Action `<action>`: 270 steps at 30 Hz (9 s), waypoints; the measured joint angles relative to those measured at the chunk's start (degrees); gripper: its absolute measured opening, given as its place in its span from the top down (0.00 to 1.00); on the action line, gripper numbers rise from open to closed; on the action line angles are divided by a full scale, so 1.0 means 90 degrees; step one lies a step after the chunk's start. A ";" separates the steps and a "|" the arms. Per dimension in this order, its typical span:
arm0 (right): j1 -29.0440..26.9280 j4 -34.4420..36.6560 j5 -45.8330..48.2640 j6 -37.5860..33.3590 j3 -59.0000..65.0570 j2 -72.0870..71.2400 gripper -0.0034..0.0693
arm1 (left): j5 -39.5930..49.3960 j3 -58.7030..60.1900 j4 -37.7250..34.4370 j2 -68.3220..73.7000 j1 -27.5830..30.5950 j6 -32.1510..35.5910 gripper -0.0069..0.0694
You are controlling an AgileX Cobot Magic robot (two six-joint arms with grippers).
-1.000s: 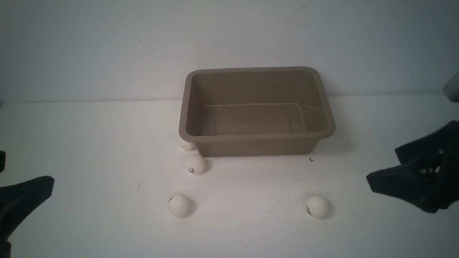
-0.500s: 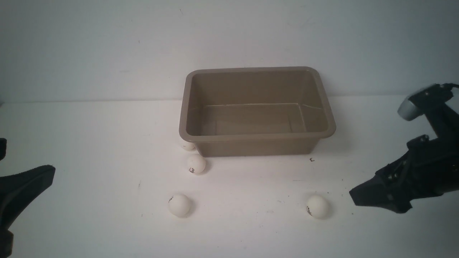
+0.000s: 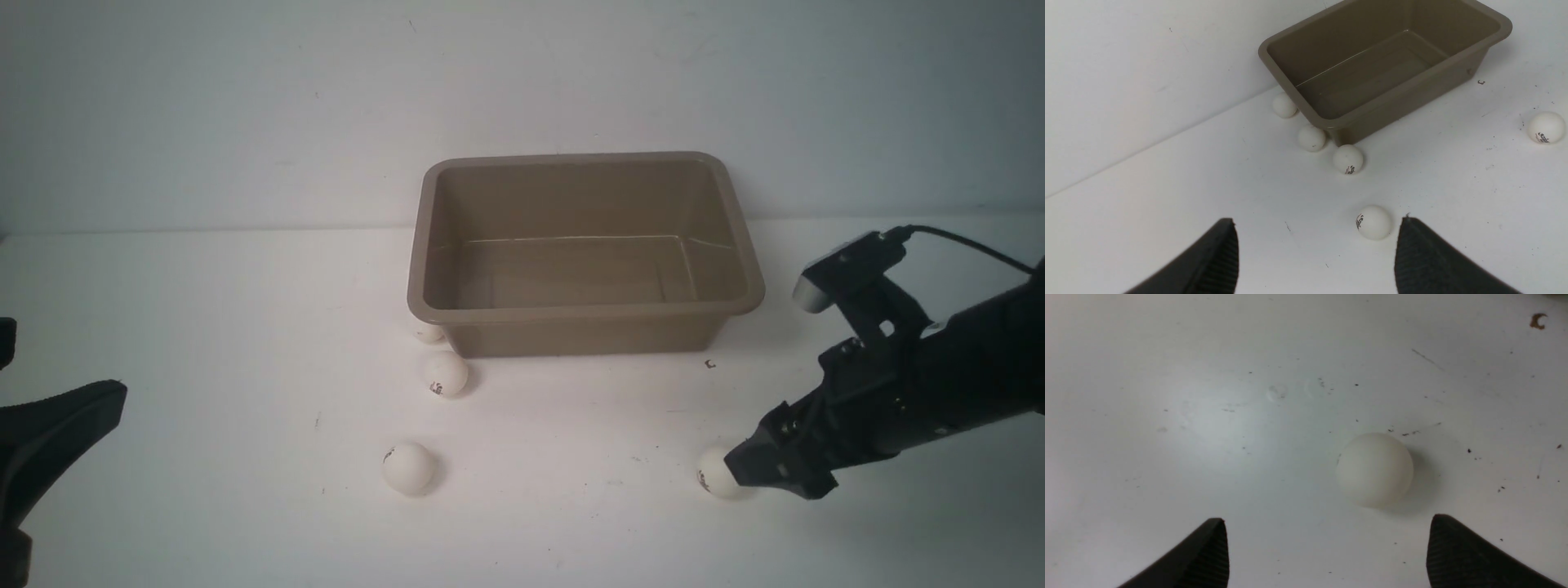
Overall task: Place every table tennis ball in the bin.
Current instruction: Use the right arm to clamp the table tennis ball closest to it, then use the right arm to put the table tennis ball into the box, then use the left arm to clamp the table tennis ball closest to it, then use the left arm to put the table tennis ball into the box, then use the left arm to clamp the table tennis ball closest to it
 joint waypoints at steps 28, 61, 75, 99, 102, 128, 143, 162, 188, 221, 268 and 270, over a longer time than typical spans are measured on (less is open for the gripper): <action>0.0062 -0.0580 0.0968 0.0228 -0.1404 0.1753 0.21 | 0.0097 0.0007 0.0000 0.0000 0.0000 0.0000 0.31; 0.0620 -0.1527 0.0229 0.0905 -0.1416 0.2038 0.22 | 0.0097 0.0007 0.0000 0.0000 0.0000 0.0000 0.31; 0.0633 -0.1463 0.0010 0.0875 -0.1422 0.2346 0.46 | 0.0097 0.0007 0.0000 0.0000 0.0000 0.0000 0.31; 0.0633 -0.1645 0.0590 0.1606 -0.3528 0.0485 0.46 | 0.0097 0.0007 0.0000 0.0000 0.0000 0.0000 0.31; 0.0633 -0.1663 0.0605 0.1657 -0.4269 0.1158 0.46 | 0.0097 0.0007 0.0000 0.0000 0.0000 -0.0006 0.31; 0.0633 -0.2258 0.1062 0.1870 -0.7264 0.4558 0.39 | 0.0504 0.0007 0.0000 0.0000 0.0000 -0.0006 0.31; 0.0689 -0.2464 0.0874 0.2041 -0.7871 0.3299 0.00 | 0.0724 0.0001 -0.1025 0.2002 0.0000 0.0825 0.31; 0.0953 -0.2510 0.2345 0.2511 -0.7953 0.0431 0.00 | -0.1624 -0.0011 -0.1985 0.5398 -0.1660 0.2532 0.31; 0.0953 -0.2366 0.2607 0.2229 -0.7952 0.0398 0.05 | -0.2448 -0.0634 -0.2085 0.7865 -0.1774 0.2408 0.46; 0.0953 -0.2072 0.2192 0.2126 -0.7952 0.0398 0.13 | -0.1742 -0.5071 -0.1690 0.8467 -0.1774 0.2094 0.46; 0.0953 -0.1523 0.2236 0.1867 -0.7952 0.0398 0.14 | 0.2201 -0.6526 0.2435 0.5976 -0.1707 -0.1519 0.41; 0.0953 -0.1516 0.2219 0.1852 -0.7952 0.0398 0.14 | 0.2014 -0.6010 0.2445 0.5863 -0.1705 -0.1580 0.42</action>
